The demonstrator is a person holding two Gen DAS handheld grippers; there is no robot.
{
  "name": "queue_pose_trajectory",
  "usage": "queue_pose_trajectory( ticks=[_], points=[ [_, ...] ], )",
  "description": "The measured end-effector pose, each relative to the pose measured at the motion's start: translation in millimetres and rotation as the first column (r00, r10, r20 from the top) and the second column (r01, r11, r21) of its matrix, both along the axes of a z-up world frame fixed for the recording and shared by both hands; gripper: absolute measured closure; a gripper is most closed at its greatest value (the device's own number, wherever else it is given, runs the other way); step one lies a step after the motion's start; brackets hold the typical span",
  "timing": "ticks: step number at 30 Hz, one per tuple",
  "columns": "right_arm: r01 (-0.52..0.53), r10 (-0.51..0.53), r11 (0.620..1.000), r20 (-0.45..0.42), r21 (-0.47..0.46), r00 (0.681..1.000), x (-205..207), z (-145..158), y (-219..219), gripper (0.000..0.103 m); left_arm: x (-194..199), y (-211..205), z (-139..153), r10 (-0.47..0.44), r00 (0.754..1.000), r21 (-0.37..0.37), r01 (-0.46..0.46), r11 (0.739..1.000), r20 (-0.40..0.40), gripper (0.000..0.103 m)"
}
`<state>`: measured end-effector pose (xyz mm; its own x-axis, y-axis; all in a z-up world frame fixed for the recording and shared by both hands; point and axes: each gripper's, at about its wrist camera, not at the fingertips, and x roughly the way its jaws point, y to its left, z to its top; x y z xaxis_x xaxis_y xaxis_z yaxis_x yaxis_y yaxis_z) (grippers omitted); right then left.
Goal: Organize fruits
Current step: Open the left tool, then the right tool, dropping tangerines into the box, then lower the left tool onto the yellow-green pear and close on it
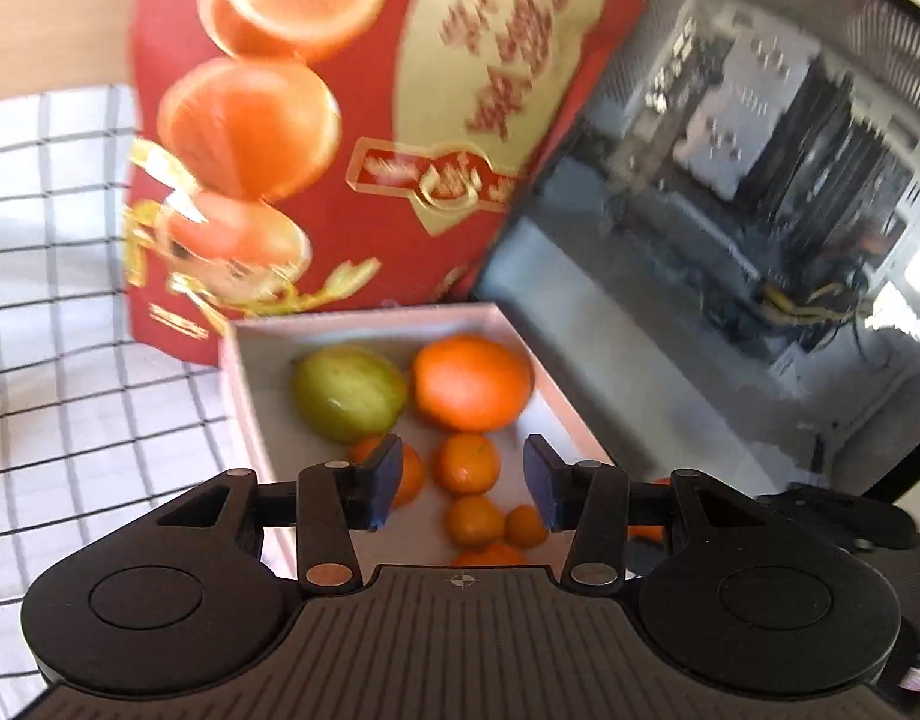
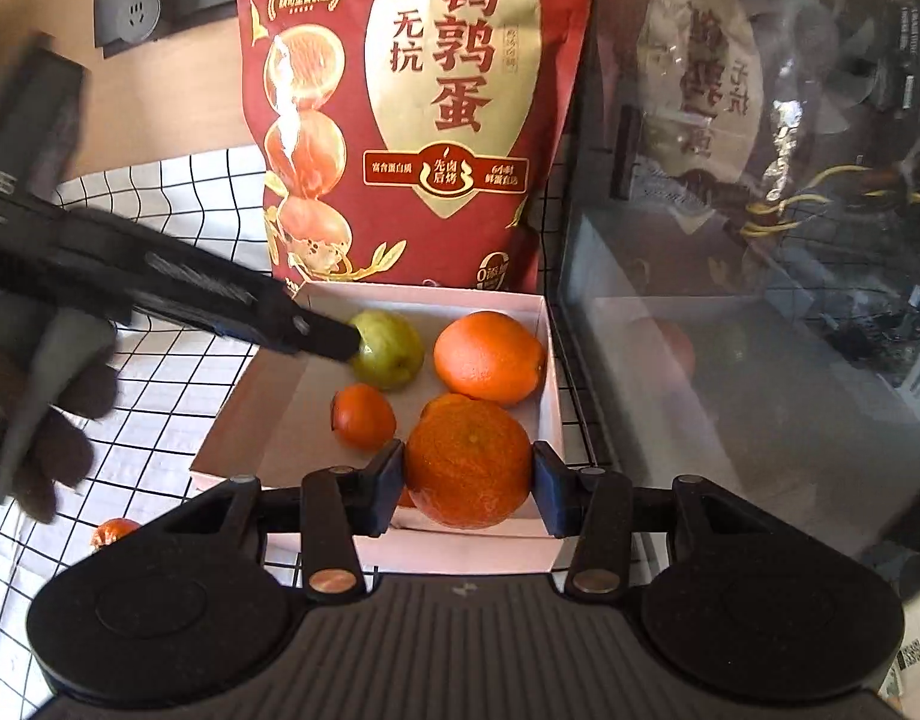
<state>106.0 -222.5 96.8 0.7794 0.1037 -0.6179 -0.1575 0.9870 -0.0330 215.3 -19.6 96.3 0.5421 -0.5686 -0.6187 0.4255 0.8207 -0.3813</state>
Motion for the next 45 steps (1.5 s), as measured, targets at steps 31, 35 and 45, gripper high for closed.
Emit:
queue_pose_trajectory(
  ticks=[31, 35, 45],
  points=[
    [-0.097, 0.096, 0.993, -0.019, -0.061, 0.995, 21.9, -23.6, 92.2, 0.043, -116.9, 230.5, -48.7, 0.496, 0.866, 0.132, -0.485, 0.865, -0.070, 0.054],
    [-0.129, 0.127, 0.989, -0.028, -0.078, 0.992, -8.5, -24.2, 110.2, 0.041, -95.8, 247.2, -36.2, 0.520, 0.854, 0.111, -0.515, 0.850, -0.013, 0.054],
    [-0.178, 0.166, 0.975, -0.098, -0.136, 0.981, -61.3, -41.5, 150.3, 0.041, -4.4, 256.3, -18.4, 0.489, 0.871, 0.112, -0.491, 0.864, 0.047, 0.054]
  ],
)
